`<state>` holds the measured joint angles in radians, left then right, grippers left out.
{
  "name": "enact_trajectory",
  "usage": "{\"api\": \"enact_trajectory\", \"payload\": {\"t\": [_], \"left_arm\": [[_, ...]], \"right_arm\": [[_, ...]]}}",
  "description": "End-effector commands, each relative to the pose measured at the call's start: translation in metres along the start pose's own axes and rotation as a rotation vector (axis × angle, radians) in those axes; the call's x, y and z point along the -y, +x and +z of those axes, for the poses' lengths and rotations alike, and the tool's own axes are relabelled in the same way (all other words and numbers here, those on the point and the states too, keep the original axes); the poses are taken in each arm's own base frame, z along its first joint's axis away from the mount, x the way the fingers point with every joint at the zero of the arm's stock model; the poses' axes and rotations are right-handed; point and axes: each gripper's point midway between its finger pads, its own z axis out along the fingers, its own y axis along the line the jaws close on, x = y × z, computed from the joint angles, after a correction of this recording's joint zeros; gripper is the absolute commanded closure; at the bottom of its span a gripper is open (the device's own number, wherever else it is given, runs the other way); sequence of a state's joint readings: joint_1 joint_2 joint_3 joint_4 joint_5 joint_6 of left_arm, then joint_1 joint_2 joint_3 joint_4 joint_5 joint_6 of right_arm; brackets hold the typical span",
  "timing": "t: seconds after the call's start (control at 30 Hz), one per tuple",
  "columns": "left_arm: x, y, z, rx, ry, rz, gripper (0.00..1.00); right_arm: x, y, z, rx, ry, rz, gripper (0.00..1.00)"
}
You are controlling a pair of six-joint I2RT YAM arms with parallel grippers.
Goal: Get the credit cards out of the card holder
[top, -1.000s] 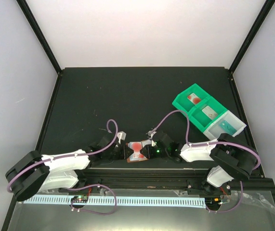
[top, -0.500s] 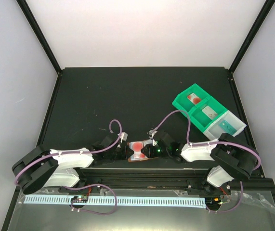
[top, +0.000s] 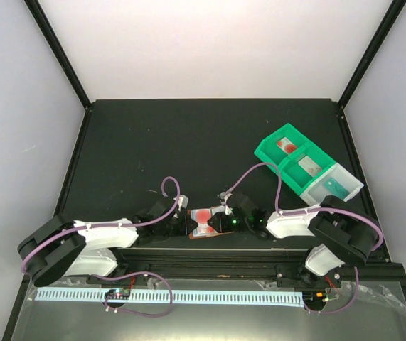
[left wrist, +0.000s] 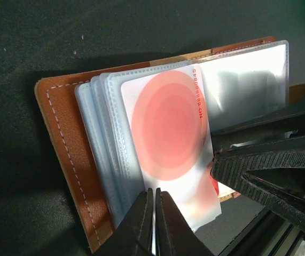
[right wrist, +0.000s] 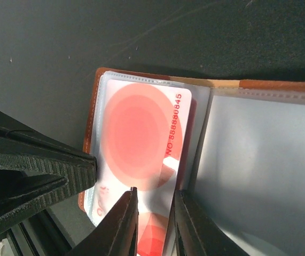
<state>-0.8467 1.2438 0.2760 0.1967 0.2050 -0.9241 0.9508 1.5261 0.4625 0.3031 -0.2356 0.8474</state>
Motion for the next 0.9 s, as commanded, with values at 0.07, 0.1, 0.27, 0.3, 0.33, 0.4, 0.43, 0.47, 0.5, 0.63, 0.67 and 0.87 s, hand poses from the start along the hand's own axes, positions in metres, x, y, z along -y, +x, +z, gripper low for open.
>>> {"api": "enact_trajectory", "payload": {"t": [0.07,0.1,0.27,0.3,0.33,0.4,0.43,0.47,0.5,0.63,0.67,0.87], "left_arm": [[-0.024,0.010,0.001,-0.014,-0.086,0.002,0.94],[-0.024,0.010,0.001,-0.014,-0.086,0.002,0.94],[-0.023,0.010,0.001,-0.014,-0.084,0.003,0.94],[-0.023,0.010,0.001,-0.015,-0.085,0.003,0.94],[-0.024,0.011,0.001,-0.015,-0.086,0.003,0.94],[-0.025,0.011,0.001,-0.015,-0.089,0.001,0.94],[-0.026,0.012,0.001,-0.016,-0.090,0.000,0.94],[-0.025,0.012,0.001,-0.017,-0.088,-0.001,0.94],[-0.026,0.013,0.001,-0.019,-0.089,-0.002,0.94],[-0.027,0.014,0.002,-0.021,-0.094,-0.008,0.93],[-0.028,0.014,0.002,-0.022,-0.097,-0.010,0.92],[-0.035,0.015,0.001,-0.021,-0.130,-0.014,0.91]], "right_arm": [[0.003,0.000,0.001,0.011,-0.007,0.026,0.77],[0.003,-0.001,0.000,0.012,-0.008,0.028,0.77],[-0.001,0.000,0.001,0.014,-0.035,0.036,0.78],[-0.002,-0.001,0.001,0.015,-0.042,0.037,0.78],[-0.003,-0.001,0.000,0.016,-0.048,0.034,0.80],[-0.006,-0.002,-0.001,0.019,-0.056,0.027,0.83],[-0.006,-0.003,-0.001,0.024,-0.056,0.023,0.85],[-0.007,-0.004,-0.002,0.028,-0.056,0.020,0.87],[-0.007,-0.005,-0.003,0.032,-0.057,0.019,0.89],[-0.007,-0.008,-0.006,0.047,-0.064,0.020,0.99],[-0.007,-0.008,-0.007,0.050,-0.064,0.020,0.99],[0.002,-0.007,-0.009,0.052,-0.046,0.036,0.99]]}}
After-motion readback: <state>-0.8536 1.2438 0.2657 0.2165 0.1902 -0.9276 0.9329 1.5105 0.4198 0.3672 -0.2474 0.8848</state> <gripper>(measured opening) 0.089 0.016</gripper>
